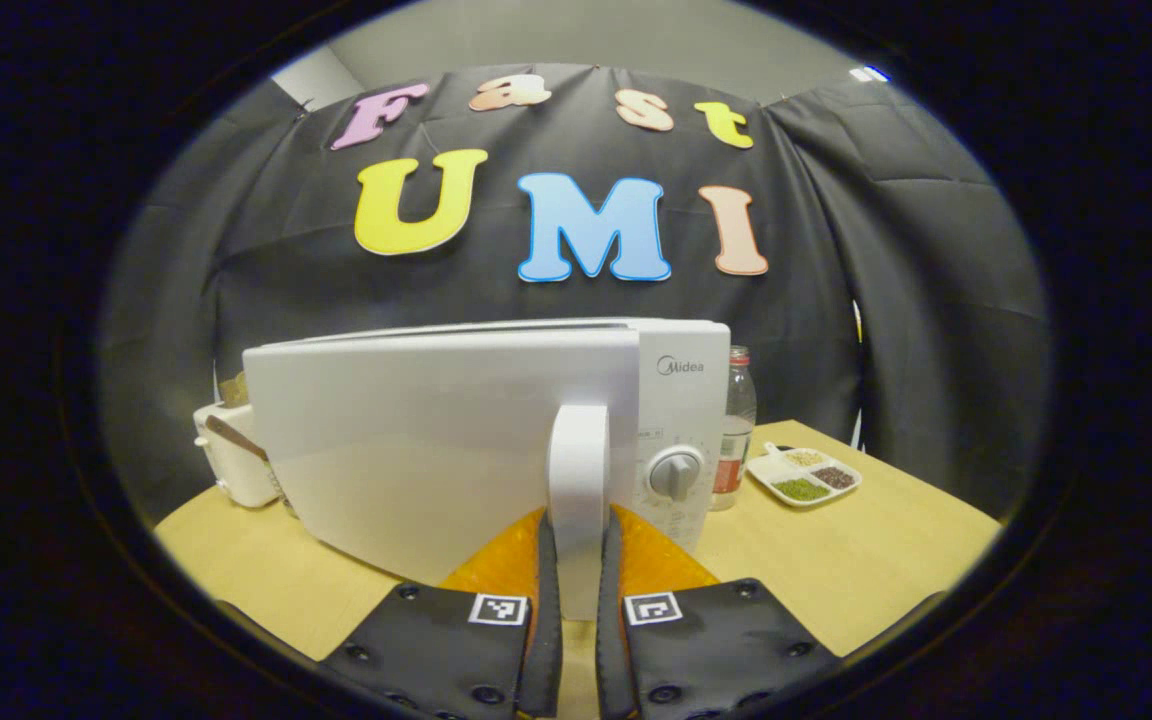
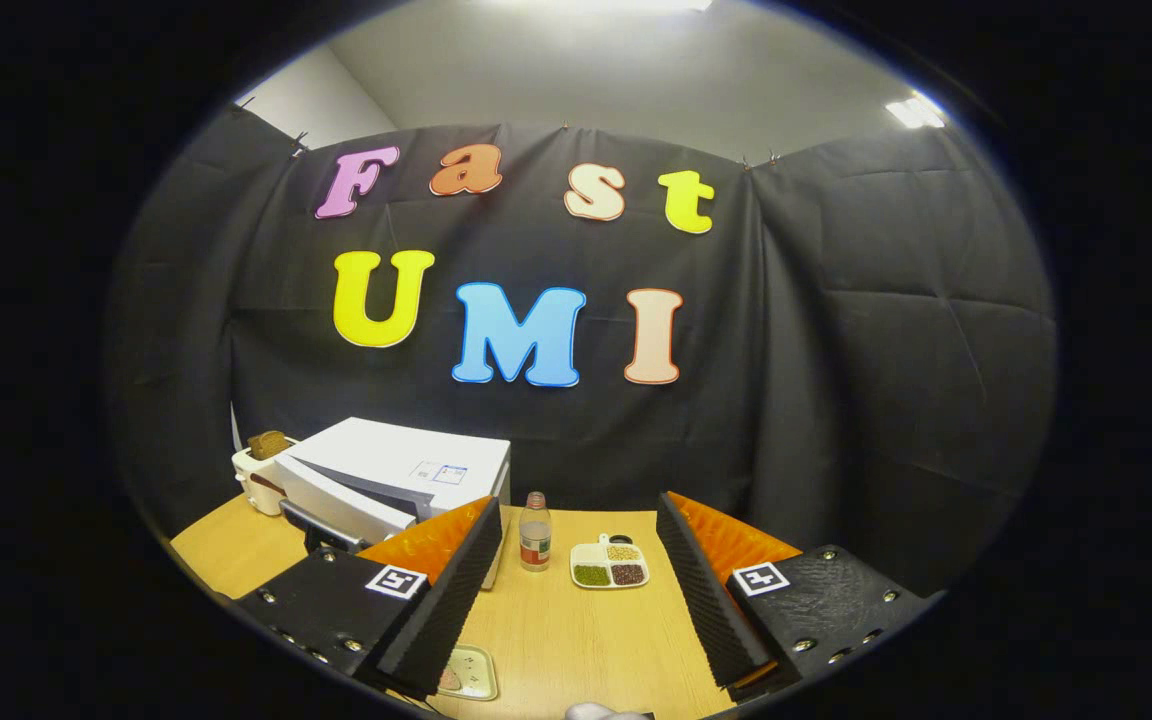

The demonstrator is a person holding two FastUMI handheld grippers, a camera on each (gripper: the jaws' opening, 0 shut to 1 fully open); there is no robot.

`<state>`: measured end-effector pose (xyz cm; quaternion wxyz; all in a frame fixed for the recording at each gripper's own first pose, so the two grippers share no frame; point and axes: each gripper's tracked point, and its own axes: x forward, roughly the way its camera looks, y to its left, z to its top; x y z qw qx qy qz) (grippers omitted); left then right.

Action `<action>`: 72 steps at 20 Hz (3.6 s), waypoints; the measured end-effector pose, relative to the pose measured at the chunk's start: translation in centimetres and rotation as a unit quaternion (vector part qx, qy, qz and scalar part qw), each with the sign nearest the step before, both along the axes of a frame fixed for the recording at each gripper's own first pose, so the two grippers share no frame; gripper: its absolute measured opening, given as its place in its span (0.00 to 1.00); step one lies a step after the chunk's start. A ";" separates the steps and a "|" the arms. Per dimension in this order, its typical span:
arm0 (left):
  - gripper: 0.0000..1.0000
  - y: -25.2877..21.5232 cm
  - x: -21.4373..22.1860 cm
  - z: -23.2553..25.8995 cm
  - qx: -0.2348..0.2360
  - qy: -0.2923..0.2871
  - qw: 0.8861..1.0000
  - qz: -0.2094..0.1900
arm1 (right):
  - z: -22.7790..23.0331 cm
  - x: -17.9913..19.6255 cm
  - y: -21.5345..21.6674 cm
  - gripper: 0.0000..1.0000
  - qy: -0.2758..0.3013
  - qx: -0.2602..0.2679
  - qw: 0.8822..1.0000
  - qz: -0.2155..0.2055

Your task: Open the microwave oven with the left hand, put the food in, and close the microwave oven.

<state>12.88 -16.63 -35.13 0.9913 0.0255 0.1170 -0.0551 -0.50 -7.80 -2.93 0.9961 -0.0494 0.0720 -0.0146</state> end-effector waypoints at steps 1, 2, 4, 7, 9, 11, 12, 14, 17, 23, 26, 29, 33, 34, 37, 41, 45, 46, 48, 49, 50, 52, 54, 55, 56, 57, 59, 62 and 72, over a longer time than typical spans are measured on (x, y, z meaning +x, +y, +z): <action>0.22 0.6 -1.3 -0.2 0.003 0.010 1.000 0.001 | -0.4 0.1 0.2 0.95 0.004 -0.001 1.000 0.006; 0.25 1.2 -2.4 -0.1 0.006 0.017 1.000 0.002 | -0.6 0.1 0.5 0.95 0.007 -0.003 1.000 0.014; 0.29 2.7 -4.5 0.2 0.015 0.023 1.000 0.009 | -0.9 0.0 1.4 0.96 0.008 -0.002 1.000 0.030; 0.45 5.3 -6.9 -0.1 0.038 0.030 0.998 0.039 | -1.4 -0.2 2.5 0.95 0.008 -0.022 0.998 0.053; 0.67 6.8 -8.0 -0.3 0.036 0.036 0.997 0.050 | -1.4 -0.3 3.0 0.96 0.003 -0.034 0.997 0.062; 0.88 8.0 -8.9 -0.1 0.035 0.034 0.997 0.051 | -1.6 -0.3 3.8 0.95 0.000 -0.047 0.996 0.072; 0.94 8.5 -9.5 0.1 0.042 0.032 0.997 0.050 | -1.6 -0.3 4.3 0.95 -0.001 -0.049 0.996 0.078; 1.00 9.8 -10.5 0.9 0.066 0.021 0.996 0.054 | -1.8 -0.5 5.4 0.96 0.000 -0.044 0.995 0.087; 0.98 11.5 -12.0 2.1 0.077 0.015 0.995 0.057 | -2.1 -0.7 7.2 0.96 0.003 -0.034 0.994 0.100; 1.00 15.7 -14.9 4.6 0.085 0.007 0.994 0.071 | -3.8 -1.1 11.0 0.96 0.024 -0.025 0.991 0.129; 1.00 18.4 -16.8 4.7 0.089 0.011 0.992 0.084 | -4.1 -1.2 13.2 0.96 0.029 -0.020 0.988 0.147; 1.00 22.0 -18.4 4.3 0.092 0.016 0.990 0.104 | -4.2 -1.2 15.4 0.96 0.029 -0.019 0.986 0.165; 0.98 26.4 -20.3 3.9 0.074 0.027 0.988 0.131 | -4.6 -1.0 18.4 0.96 0.035 -0.005 0.982 0.186; 0.99 27.2 -20.7 3.7 0.070 0.030 0.988 0.133 | -4.7 -1.0 19.1 0.96 0.037 -0.005 0.981 0.191; 0.98 29.2 -21.4 3.5 0.051 0.044 0.987 0.143 | -5.0 -1.0 21.1 0.96 0.042 -0.007 0.977 0.207; 0.96 32.2 -23.3 4.1 0.095 0.035 0.981 0.164 | -5.0 -1.0 22.9 0.96 0.041 -0.003 0.974 0.222; 1.00 35.9 -24.0 5.9 0.112 0.019 0.975 0.192 | -5.4 -0.9 23.4 0.96 0.045 0.001 0.973 0.226; 0.99 36.7 -24.3 6.0 0.112 0.021 0.973 0.199 | -5.5 -0.8 23.6 0.95 0.047 0.005 0.973 0.226; 1.00 37.3 -24.3 6.9 0.107 0.017 0.972 0.207 | -5.7 -0.6 23.6 0.95 0.048 0.009 0.973 0.225; 1.00 37.2 -24.4 7.6 0.103 0.012 0.973 0.207 | -5.8 -0.6 23.4 0.95 0.047 0.009 0.973 0.224; 1.00 37.1 -24.4 8.1 0.096 0.008 0.974 0.206 | -6.0 -0.5 23.1 0.96 0.046 0.005 0.974 0.223; 0.98 36.5 -24.7 9.7 0.077 0.000 0.976 0.201 | -7.6 -0.5 22.3 0.96 0.052 -0.005 0.974 0.221; 0.94 35.7 -24.8 11.8 0.068 -0.016 0.978 0.195 | -10.1 -0.5 20.7 0.95 0.068 -0.023 0.974 0.215; 0.95 35.2 -24.8 13.2 0.070 -0.025 0.979 0.188 | -11.9 -0.9 20.0 0.95 0.081 -0.028 0.974 0.210; 1.00 34.2 -24.6 14.3 0.072 -0.033 0.981 0.179 | -13.6 -1.2 19.3 0.95 0.097 -0.034 0.973 0.208; 1.00 33.3 -24.5 15.8 0.075 -0.045 0.982 0.168 | -15.6 -1.5 18.7 0.96 0.114 -0.037 0.972 0.204; 0.98 31.2 -23.8 18.2 0.073 -0.062 0.985 0.146 | -19.3 -2.2 17.3 0.96 0.146 -0.047 0.969 0.195; 0.99 28.7 -22.2 20.4 0.043 -0.070 0.988 0.127 | -24.3 -3.3 16.1 0.95 0.186 -0.079 0.960 0.194; 1.00 23.6 -18.0 24.3 0.041 -0.095 0.991 0.090 | -37.1 -4.6 14.9 0.96 0.288 -0.118 0.927 0.209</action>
